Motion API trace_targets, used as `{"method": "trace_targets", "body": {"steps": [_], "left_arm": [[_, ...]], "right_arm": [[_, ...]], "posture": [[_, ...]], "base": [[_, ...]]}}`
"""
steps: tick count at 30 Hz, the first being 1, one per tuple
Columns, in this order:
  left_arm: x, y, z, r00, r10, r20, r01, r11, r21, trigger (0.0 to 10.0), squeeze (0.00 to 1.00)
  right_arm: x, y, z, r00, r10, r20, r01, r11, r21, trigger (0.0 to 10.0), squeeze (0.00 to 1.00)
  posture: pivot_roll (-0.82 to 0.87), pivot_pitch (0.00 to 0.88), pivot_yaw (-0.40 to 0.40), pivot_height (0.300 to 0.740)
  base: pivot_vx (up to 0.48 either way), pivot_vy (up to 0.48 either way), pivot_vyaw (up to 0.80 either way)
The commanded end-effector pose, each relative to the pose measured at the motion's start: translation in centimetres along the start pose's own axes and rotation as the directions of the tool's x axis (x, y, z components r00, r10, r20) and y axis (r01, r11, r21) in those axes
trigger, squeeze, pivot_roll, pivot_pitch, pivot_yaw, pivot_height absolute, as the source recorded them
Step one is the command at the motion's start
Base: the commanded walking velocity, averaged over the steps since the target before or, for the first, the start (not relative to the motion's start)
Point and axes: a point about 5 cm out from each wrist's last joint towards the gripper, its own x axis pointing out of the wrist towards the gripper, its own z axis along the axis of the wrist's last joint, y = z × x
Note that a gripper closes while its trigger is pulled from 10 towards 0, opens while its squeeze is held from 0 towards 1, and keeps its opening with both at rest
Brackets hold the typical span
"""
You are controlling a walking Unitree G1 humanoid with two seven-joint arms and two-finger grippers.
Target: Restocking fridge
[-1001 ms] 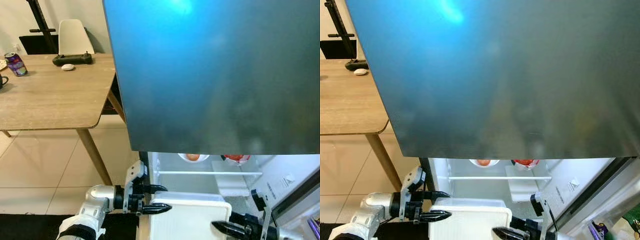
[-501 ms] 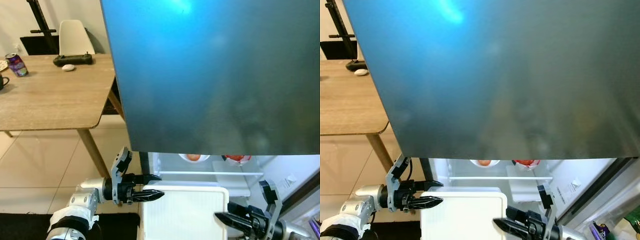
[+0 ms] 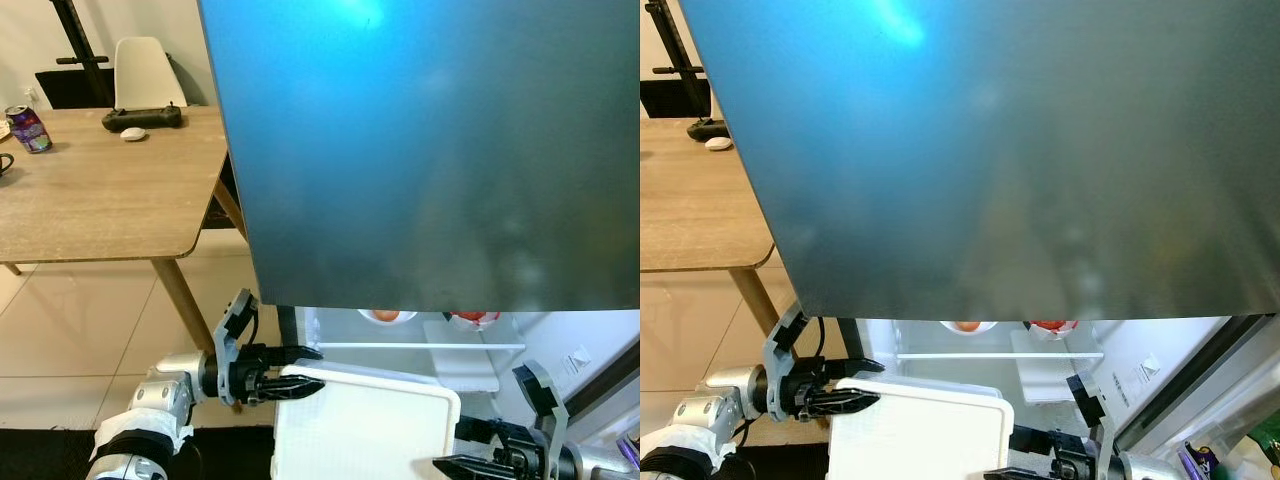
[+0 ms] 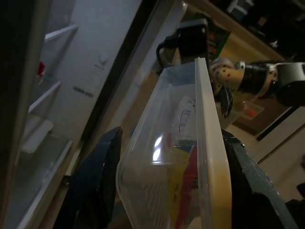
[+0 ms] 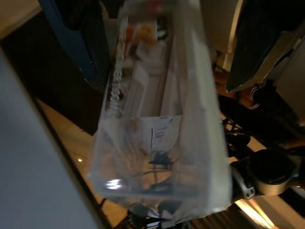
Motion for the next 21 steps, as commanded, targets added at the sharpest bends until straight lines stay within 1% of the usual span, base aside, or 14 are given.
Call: {"method": "trace_targets", "body": {"steps": [1,7,9,13,16,17,18,20,21], "left_arm": [[-0.5,0.2,1.0,0.998,0.045,0.034,-0.046,0.999,0.027,10.0,0.00],[-0.3,-0.1,1.2,0.998,0.021,0.056,-0.022,1.000,0.017,10.0,0.00],[-0.2,-0.2,1.3,0.998,0.011,0.061,-0.012,1.000,0.017,10.0,0.00],[0.0,-0.3,1.3,0.998,0.001,0.063,-0.002,1.000,0.013,10.0,0.00],[0.0,-0.4,1.3,0.998,-0.001,0.060,0.001,1.000,0.012,10.0,0.00],[0.0,-0.4,1.2,0.998,-0.003,0.056,0.002,1.000,0.010,10.0,0.00],[0.0,-0.4,1.2,0.999,-0.003,0.053,0.003,1.000,0.009,10.0,0.00],[0.0,-0.5,1.2,0.999,-0.004,0.052,0.003,1.000,0.008,10.0,0.00],[-0.1,-0.6,1.1,0.999,-0.003,0.046,0.002,1.000,0.003,10.0,0.00]], "right_arm": [[1.5,0.6,-0.2,0.993,0.113,-0.018,-0.113,0.994,0.004,10.0,0.00],[2.1,0.2,-0.3,0.997,0.065,-0.041,-0.066,0.997,-0.026,10.0,0.00],[2.4,-0.2,-0.1,0.999,0.039,-0.031,-0.041,0.998,-0.043,10.0,0.00],[2.8,-0.4,0.4,0.999,0.042,-0.001,-0.042,0.998,-0.049,10.0,0.00],[2.9,-0.3,0.5,0.999,0.049,0.002,-0.049,0.998,-0.048,10.0,0.00],[2.9,-0.3,0.5,0.999,0.054,0.000,-0.054,0.998,-0.042,8.7,0.00],[2.9,-0.3,0.6,0.998,0.057,0.001,-0.057,0.998,-0.038,5.9,0.00],[2.9,-0.3,0.6,0.998,0.058,0.001,-0.058,0.998,-0.035,5.9,0.00],[2.5,-0.3,0.8,0.999,0.049,0.014,-0.049,0.998,-0.033,0.0,0.00]], "posture": [[-0.05,0.000,0.007,0.740],[-0.05,0.000,0.009,0.740],[-0.05,0.000,0.009,0.740],[-0.05,0.000,0.009,0.740],[-0.05,0.000,0.007,0.740],[-0.05,0.000,0.007,0.740],[-0.04,0.000,0.005,0.740],[-0.04,0.000,0.005,0.740],[-0.04,0.000,0.006,0.740]], "base": [[0.000,0.000,0.00],[0.000,0.000,0.00],[0.000,0.000,0.00],[0.000,0.000,0.00],[0.000,0.000,0.00],[0.000,0.000,0.00],[0.000,0.000,0.00],[0.000,0.000,0.00],[0.000,0.000,0.00]]}}
